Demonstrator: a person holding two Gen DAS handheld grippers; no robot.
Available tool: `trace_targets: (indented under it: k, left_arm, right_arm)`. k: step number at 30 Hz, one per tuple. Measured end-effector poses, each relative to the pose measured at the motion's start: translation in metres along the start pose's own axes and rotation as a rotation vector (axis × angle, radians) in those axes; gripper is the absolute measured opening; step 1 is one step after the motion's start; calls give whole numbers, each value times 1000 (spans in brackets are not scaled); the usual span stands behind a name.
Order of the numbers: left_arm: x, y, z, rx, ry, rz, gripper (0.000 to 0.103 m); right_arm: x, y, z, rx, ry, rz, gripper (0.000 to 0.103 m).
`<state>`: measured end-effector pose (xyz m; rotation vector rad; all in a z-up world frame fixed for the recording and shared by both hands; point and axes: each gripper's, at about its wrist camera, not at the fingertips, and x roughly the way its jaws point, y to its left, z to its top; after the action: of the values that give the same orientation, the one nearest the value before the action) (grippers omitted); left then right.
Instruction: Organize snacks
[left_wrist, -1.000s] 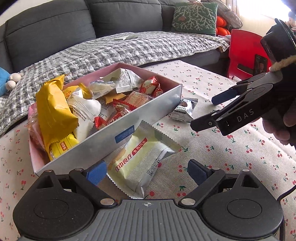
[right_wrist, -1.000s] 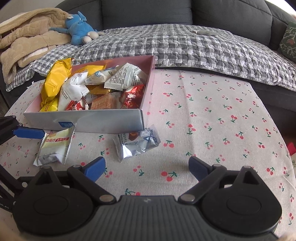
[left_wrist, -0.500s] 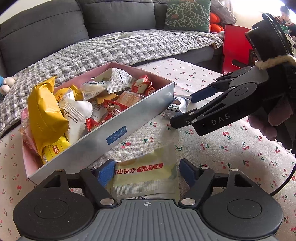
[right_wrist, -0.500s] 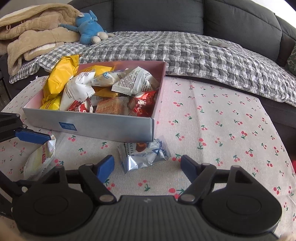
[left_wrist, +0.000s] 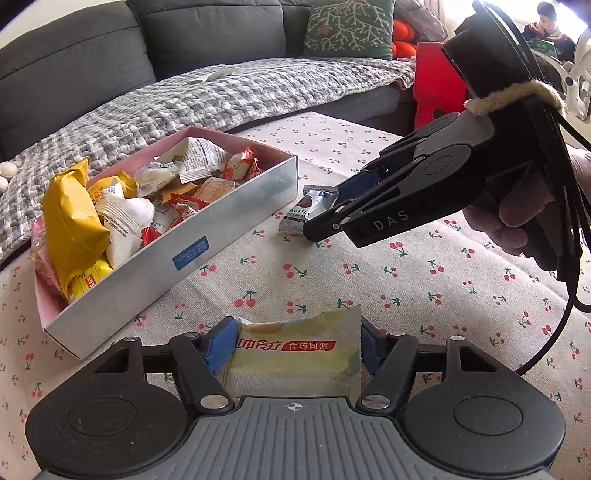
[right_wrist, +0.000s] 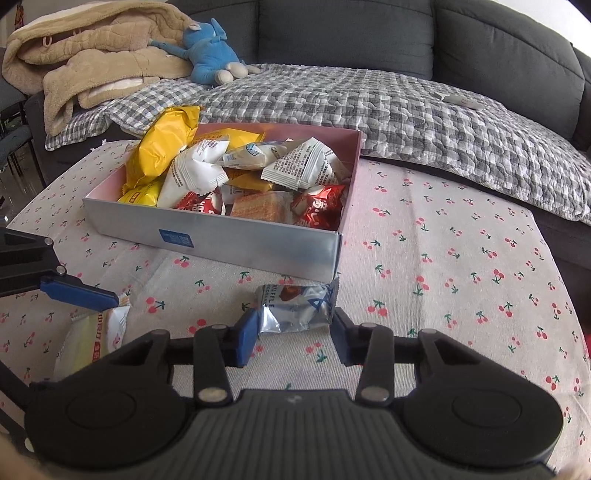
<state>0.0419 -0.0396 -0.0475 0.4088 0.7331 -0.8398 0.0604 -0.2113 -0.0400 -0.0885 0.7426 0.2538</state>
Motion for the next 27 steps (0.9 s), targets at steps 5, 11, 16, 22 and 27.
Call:
trace_targets:
  k: [5,11,16,22,27]
  left_arm:
    - [-11,-6,-8,3,5,9,75]
    - [-26,-12,-11,-20,-1,17,90]
    - [-32,-14,-9,-68,22,23,92]
    - [-29,-13,-7,-64,32,38,92]
    - [-9,0,-11,-145,94,63,92]
  right_arm:
    - [-8,5,-4,-7,17,14,39]
    - [-19,15,-8,-21,43,34,39]
    - [-28,19,-11,-26,68,39,39]
    - [-31,20,-14,-10,111,35,39]
    - [-29,23,-18,-16,136,22,39]
